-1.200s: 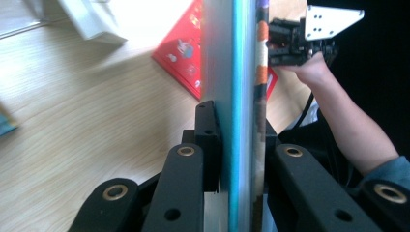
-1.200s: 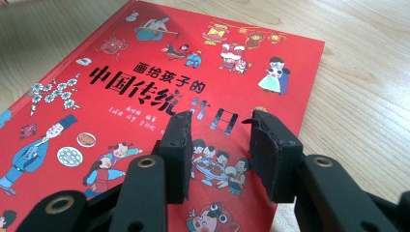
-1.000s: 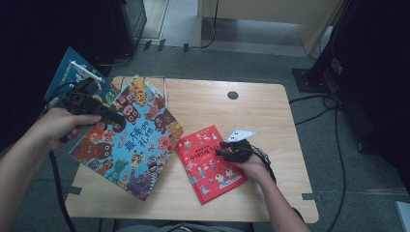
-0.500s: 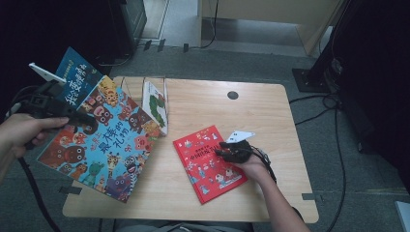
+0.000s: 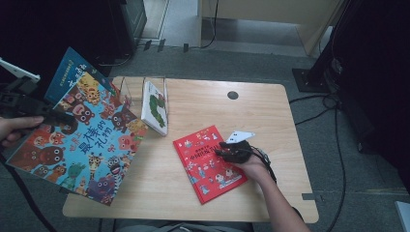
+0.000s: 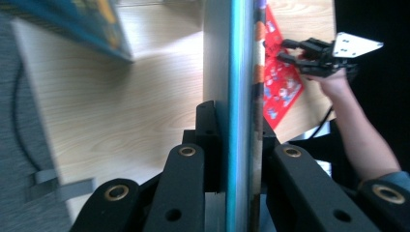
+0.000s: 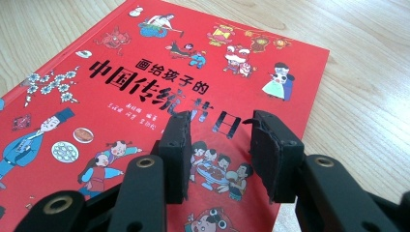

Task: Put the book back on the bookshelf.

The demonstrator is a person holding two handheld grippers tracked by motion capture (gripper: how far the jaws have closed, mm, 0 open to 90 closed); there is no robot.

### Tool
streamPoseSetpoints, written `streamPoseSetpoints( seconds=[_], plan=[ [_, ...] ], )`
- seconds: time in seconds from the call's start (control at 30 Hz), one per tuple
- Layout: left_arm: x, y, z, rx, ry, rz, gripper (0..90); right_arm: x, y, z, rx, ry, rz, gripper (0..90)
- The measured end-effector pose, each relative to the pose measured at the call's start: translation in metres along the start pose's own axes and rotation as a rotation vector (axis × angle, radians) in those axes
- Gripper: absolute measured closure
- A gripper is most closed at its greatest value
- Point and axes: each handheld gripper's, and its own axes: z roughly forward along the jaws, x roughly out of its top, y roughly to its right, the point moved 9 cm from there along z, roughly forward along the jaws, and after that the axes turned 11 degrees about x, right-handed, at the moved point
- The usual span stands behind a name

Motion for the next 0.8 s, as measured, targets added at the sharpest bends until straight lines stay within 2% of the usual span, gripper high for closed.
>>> streamPoseSetpoints(
  seconds=[0.17,0.33,0.6,0.8],
  plan=[
    [-0.001,-0.020,-0.012,0.029,0.018,-0.062,81.6,0.000,0.000,0.000,0.000,0.003,-0.001,59.3],
    [0.005,-0.036,-0.022,0.056,0.046,-0.120,81.6,0.001,0.000,0.001,0.001,0.001,-0.002,59.2],
    [0.024,-0.052,-0.041,0.082,0.094,-0.195,81.5,0.001,0.000,0.002,0.005,0.004,-0.005,59.3],
    [0.046,-0.057,-0.041,0.102,0.114,-0.234,80.9,0.001,0.000,0.002,0.005,0.003,-0.005,59.3]
  ],
)
